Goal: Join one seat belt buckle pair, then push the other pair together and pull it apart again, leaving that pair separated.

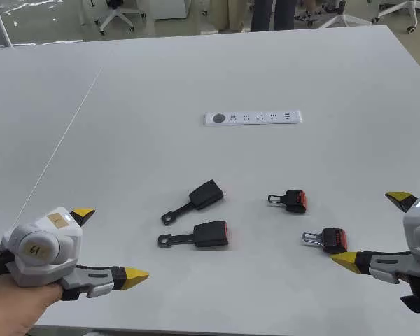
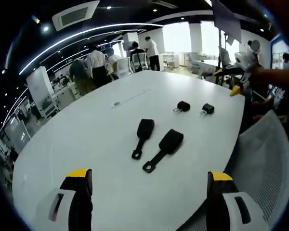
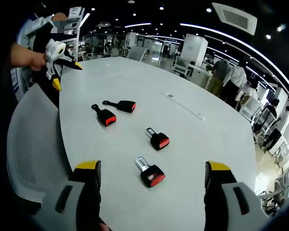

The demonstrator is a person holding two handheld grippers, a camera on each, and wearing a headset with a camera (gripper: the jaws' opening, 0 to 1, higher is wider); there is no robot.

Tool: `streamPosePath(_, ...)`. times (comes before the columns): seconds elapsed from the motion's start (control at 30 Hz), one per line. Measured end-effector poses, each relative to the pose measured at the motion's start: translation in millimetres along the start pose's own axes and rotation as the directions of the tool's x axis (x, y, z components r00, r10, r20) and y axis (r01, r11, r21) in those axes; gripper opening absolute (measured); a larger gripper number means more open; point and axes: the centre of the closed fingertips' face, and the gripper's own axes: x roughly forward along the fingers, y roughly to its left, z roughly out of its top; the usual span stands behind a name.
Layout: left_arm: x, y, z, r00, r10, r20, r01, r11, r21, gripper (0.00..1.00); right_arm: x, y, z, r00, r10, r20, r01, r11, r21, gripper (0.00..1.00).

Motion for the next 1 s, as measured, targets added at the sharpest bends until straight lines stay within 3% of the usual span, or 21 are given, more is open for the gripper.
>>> streamPosePath(0.33, 2.7, 4.9, -0.9, 0.9999, 0.014, 0.000, -0.014, 1.000, -0.004, 1.00, 3.2, -7.1, -5.8, 0.9999, -0.007, -0.009, 0.007, 1.000, 0.005, 1.00)
streamPosePath(0.63, 7.3, 12.9, -1.1, 0.9994, 0.034, 0.006, -0.034, 0.999, 0.002, 1.00, 6.2, -1.3, -2.2, 0.9998, 0.015, -0.010, -0.015, 1.000, 0.010, 0.98)
streamPosePath(1.0, 9.1, 13.6, -2.2, 0.9991, 0.041, 0.005, -0.041, 0.999, 0.010, 1.00, 4.6, 6.0, 1.4, 0.9995, 0.029, -0.014, -0.029, 0.999, 0.022, 0.96)
